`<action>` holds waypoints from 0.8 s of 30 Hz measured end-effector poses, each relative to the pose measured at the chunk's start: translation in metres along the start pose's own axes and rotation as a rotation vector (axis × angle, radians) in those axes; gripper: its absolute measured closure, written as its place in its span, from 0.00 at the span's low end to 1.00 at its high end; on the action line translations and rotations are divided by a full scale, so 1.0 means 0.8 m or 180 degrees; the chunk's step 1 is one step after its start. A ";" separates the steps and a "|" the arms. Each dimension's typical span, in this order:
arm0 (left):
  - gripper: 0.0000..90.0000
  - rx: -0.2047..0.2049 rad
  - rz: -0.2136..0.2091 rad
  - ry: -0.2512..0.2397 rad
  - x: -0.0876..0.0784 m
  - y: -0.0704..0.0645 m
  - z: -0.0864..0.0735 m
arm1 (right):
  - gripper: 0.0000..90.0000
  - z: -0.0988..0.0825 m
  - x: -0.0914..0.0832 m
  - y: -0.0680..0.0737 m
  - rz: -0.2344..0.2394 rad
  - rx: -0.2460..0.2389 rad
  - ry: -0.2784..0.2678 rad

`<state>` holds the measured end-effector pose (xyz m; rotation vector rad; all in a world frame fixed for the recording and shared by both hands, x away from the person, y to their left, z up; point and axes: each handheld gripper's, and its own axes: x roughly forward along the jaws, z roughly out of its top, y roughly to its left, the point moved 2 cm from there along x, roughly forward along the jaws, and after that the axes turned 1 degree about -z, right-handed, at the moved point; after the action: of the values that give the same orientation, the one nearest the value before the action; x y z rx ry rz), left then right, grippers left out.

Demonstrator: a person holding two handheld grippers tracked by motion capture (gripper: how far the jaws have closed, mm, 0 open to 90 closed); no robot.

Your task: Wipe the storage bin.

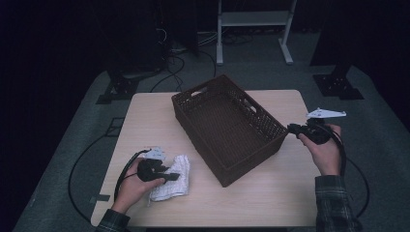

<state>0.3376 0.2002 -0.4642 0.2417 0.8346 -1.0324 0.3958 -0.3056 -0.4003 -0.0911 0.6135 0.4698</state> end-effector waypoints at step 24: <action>0.76 -0.0063 0.0027 0.0007 -0.007 0.006 -0.004 | 0.99 -0.011 0.001 0.038 0.0500 -0.0278 0.0116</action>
<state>0.3385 0.2082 -0.4636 0.2295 0.8448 -1.0157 0.3780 -0.2803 -0.4064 -0.1353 0.6387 0.6485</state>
